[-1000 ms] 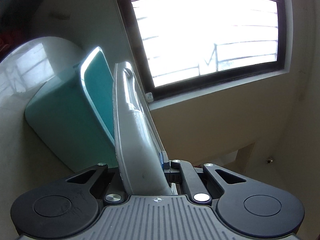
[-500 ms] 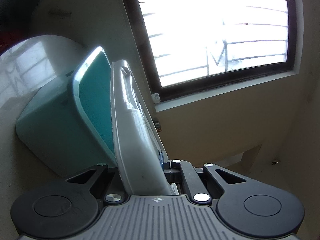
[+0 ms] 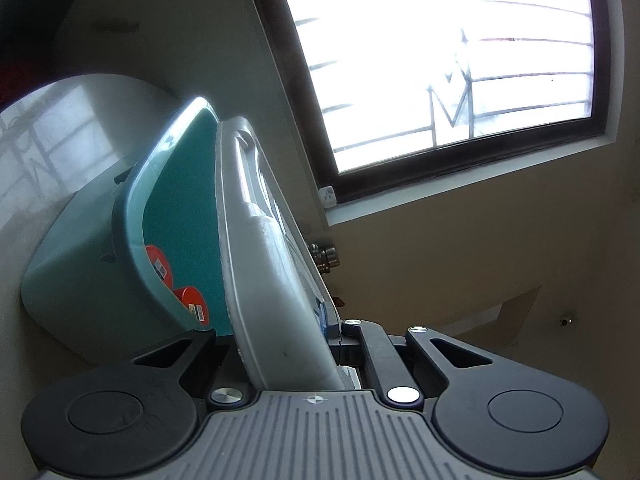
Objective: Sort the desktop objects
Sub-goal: 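Lower the white lid onto the teal bin rim with both grippers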
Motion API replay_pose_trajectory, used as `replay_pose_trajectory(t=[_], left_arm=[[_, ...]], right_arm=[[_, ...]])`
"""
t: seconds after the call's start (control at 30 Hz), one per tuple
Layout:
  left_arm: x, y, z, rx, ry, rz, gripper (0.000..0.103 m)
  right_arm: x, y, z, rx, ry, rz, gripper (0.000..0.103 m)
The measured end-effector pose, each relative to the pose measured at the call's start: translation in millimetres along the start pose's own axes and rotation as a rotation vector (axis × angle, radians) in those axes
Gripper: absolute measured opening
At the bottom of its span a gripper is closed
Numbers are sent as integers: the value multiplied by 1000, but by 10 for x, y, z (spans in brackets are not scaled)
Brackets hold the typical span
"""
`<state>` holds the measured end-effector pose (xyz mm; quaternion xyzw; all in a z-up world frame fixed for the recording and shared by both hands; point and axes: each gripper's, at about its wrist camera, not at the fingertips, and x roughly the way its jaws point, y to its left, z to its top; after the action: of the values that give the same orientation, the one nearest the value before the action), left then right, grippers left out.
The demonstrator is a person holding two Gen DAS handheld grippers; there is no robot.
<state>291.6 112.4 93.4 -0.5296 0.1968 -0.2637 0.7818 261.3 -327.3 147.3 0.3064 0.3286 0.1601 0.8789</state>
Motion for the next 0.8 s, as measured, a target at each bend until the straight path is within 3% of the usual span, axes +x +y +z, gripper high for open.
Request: replay_pose_trajectory(t=[0.57, 0.8], left_arm=[[159, 249, 296, -11, 25, 53, 10], [226, 168, 474, 9, 76, 133, 24]], right_arm=[[488, -104, 79, 64, 49, -3, 45], [515, -99, 100, 77, 38, 4, 45]])
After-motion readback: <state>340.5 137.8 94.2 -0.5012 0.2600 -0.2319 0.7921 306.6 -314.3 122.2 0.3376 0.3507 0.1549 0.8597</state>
